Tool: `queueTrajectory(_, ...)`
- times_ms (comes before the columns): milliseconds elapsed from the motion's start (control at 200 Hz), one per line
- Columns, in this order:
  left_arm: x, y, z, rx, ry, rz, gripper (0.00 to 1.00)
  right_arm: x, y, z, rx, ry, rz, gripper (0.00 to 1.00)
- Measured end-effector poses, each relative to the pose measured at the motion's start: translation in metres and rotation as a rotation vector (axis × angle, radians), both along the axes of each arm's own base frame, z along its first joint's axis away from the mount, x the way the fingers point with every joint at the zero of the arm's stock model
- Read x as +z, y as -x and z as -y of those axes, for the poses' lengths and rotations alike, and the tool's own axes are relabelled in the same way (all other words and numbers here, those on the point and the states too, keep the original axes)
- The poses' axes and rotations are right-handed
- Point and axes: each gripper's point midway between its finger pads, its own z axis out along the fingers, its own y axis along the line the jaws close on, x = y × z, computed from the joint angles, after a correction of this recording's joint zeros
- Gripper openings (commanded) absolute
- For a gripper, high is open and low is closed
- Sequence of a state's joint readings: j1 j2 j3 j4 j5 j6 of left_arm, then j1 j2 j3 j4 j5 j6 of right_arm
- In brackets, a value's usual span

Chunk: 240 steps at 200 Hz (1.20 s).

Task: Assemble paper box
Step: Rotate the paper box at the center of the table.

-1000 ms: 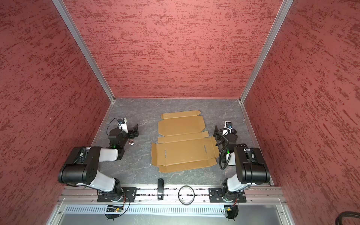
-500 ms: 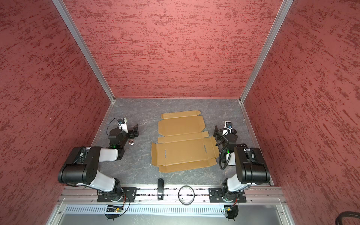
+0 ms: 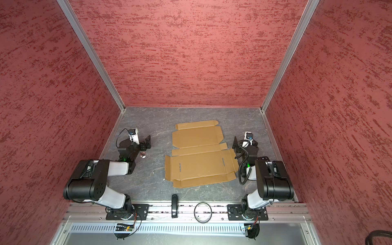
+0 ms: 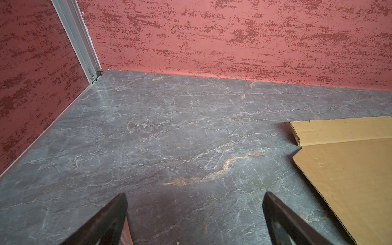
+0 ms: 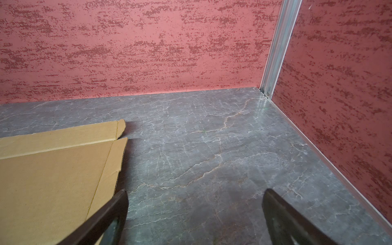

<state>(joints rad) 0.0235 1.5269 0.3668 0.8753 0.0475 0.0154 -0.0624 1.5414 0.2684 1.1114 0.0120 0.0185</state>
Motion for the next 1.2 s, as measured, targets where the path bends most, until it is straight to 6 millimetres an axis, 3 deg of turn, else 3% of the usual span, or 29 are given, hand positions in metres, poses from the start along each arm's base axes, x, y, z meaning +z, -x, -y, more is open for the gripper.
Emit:
queueTrajectory(511, 0.001, 0.001, 0.001, -0.005, 0.003, -0.023, 1.00, 0.003, 0.001, -0.002, 0.010, 0.003, 0.015, 0.99)
queueTrajectory(606, 0.024, -0.004, -0.003, 0.017, 0.004, -0.027, 1.00, 0.011, 0.014, -0.004, 0.019, 0.007, 0.051, 0.99)
queueTrajectory(676, 0.056, -0.013, -0.010, 0.060, 0.023, -0.015, 1.00, 0.021, 0.028, -0.004, 0.014, 0.008, 0.094, 0.99)
queueTrajectory(776, 0.099, -0.019, -0.020, 0.138, 0.089, -0.004, 1.00, 0.047, 0.046, 0.001, -0.022, -0.003, 0.179, 0.99)
queueTrajectory(852, 0.113, -0.018, -0.028, 0.190, 0.171, -0.016, 0.99, 0.073, 0.050, 0.010, -0.079, -0.041, 0.227, 0.99)
queueTrajectory(987, 0.091, -0.008, -0.030, 0.209, 0.301, -0.116, 0.99, 0.128, 0.035, 0.018, -0.122, -0.106, 0.242, 0.99)
queueTrajectory(1057, 0.075, -0.002, -0.022, 0.190, 0.351, -0.172, 1.00, 0.145, 0.027, 0.014, -0.099, -0.134, 0.217, 0.99)
queueTrajectory(1142, 0.062, 0.004, -0.007, 0.158, 0.394, -0.227, 1.00, 0.144, 0.020, 0.006, -0.062, -0.183, 0.157, 0.99)
queueTrajectory(1202, 0.058, 0.007, 0.005, 0.131, 0.411, -0.254, 1.00, 0.128, 0.016, 0.002, -0.046, -0.233, 0.086, 0.99)
